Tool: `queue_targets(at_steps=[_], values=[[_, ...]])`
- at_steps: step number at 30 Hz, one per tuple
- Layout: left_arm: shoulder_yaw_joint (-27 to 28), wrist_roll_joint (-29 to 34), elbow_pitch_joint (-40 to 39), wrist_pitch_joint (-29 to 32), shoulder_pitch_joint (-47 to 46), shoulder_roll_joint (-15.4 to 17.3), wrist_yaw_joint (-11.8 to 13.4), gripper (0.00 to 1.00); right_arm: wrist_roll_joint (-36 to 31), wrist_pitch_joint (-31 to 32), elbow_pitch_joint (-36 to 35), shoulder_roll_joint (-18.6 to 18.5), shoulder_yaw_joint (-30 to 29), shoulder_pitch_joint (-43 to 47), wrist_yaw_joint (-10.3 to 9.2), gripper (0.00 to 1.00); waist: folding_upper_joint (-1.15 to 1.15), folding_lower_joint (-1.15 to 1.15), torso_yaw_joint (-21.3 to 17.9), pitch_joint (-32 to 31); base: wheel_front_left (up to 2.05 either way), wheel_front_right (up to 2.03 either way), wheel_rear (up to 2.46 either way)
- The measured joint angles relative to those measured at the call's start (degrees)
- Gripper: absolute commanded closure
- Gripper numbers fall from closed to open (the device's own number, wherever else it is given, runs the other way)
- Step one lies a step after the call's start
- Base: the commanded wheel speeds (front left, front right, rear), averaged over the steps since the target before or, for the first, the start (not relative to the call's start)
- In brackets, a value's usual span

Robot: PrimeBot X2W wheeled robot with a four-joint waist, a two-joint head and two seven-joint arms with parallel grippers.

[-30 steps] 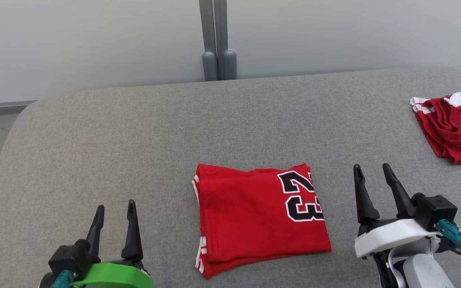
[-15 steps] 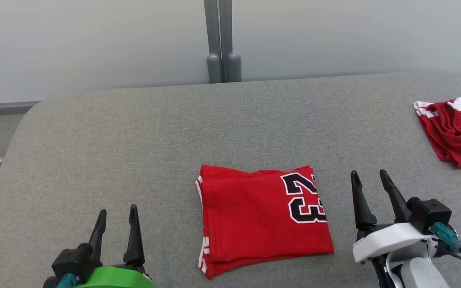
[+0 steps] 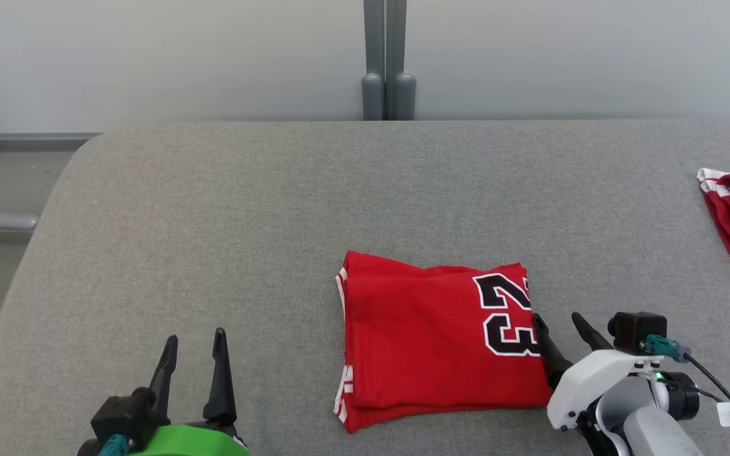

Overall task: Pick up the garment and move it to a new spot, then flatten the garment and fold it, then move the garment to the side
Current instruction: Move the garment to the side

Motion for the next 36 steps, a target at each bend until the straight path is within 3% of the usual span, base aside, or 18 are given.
queue_targets(at_steps=[19, 21, 23, 24, 29, 36], values=[[0.8, 0.1, 0.4, 0.0, -0.7, -0.8, -0.4, 0.00, 6.0, 10.0, 8.5, -3.2, 3.0, -6.3, 0.00, 0.00, 0.00, 0.00, 6.4, 4.8, 0.00, 0.00, 0.00], [0.9, 0.1, 0.4, 0.0, -0.8, -0.9, -0.4, 0.00, 6.3, 10.1, 8.9, -3.3, 3.8, -6.9, 0.00, 0.53, 0.00, 0.00, 6.3, 5.0, 0.00, 0.00, 0.00], [0.9, 0.1, 0.3, 0.0, -0.9, -0.9, -0.4, 0.00, 6.5, 9.8, 9.0, -3.3, 4.5, -7.4, 0.00, 0.80, 0.00, 0.00, 6.0, 5.2, 0.00, 0.00, 0.00], [1.0, 0.1, 0.3, 0.0, -1.0, -0.9, -0.4, 0.00, 6.6, 9.2, 8.9, -3.3, 5.0, -7.8, 0.00, 1.00, 0.00, 0.00, 5.7, 5.4, 0.00, 0.00, 0.00], [1.3, 0.2, 0.0, 0.0, -1.3, -0.9, -0.4, 0.00, 6.4, 6.8, 8.8, -3.7, 5.4, -9.0, 0.09, 1.00, 0.00, 0.00, 4.0, 5.8, 0.00, 0.00, 0.00], [1.4, 0.8, -0.8, 0.0, -1.9, -1.0, -0.6, 0.00, 5.8, 4.8, 7.5, -7.3, 3.0, -10.5, 0.08, 1.00, 0.00, 0.00, -0.6, 6.4, 0.00, 0.00, 0.00]])
